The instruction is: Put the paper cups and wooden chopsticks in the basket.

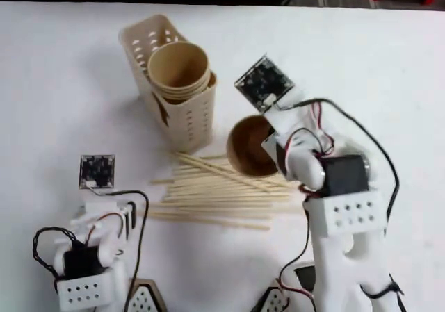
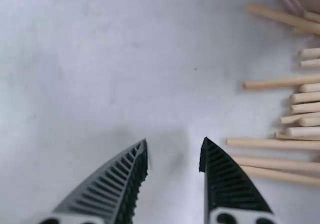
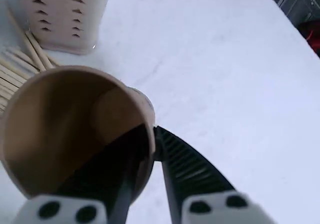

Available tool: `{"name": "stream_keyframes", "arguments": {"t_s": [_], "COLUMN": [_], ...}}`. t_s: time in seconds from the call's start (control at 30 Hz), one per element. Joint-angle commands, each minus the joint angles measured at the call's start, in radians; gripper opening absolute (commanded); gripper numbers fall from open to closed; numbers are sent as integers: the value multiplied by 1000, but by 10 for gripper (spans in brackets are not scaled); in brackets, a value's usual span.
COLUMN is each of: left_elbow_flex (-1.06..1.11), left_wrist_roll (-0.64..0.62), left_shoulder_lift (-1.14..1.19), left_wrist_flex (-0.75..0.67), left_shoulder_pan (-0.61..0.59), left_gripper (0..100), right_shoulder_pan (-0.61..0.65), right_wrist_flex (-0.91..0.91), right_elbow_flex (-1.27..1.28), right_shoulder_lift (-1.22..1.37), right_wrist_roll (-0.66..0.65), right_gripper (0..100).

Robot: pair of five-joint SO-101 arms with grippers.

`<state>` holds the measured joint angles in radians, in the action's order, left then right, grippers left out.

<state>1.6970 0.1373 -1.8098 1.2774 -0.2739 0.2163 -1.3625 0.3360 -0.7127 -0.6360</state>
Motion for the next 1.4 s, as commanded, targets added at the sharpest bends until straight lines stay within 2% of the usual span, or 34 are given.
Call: {"name": "stream_keyframes", "arguments": {"t_s": [0.0,0.23,0.4,0.67,0.97,1.2,1.37], "left_elbow_flex": [-5,-5,-5,-5,-5,-5,-5], "left_wrist_roll": [-12,-12,-12,-12,-12,-12,-12], "left_shoulder_lift": [-10,-10,-10,-10,-10,-10,-10], "left_wrist_flex": [8,8,8,8,8,8,8], "left_shoulder_pan": [15,15,15,15,15,15,15], "left_gripper": [181,181,181,181,181,181,181], "right_shoulder_pan": [-2,-1,90,199,288,286,272], "right_wrist_flex": [-97,-119,-73,143,384,463,452], "right_elbow_flex": [-189,-356,-439,-473,-479,-479,-496], "right_shoulder_lift": [-31,-31,-30,-13,209,344,406], "right_wrist_roll": [21,75,149,298,384,431,459], "right_gripper": [19,20,20,20,20,21,21]}}
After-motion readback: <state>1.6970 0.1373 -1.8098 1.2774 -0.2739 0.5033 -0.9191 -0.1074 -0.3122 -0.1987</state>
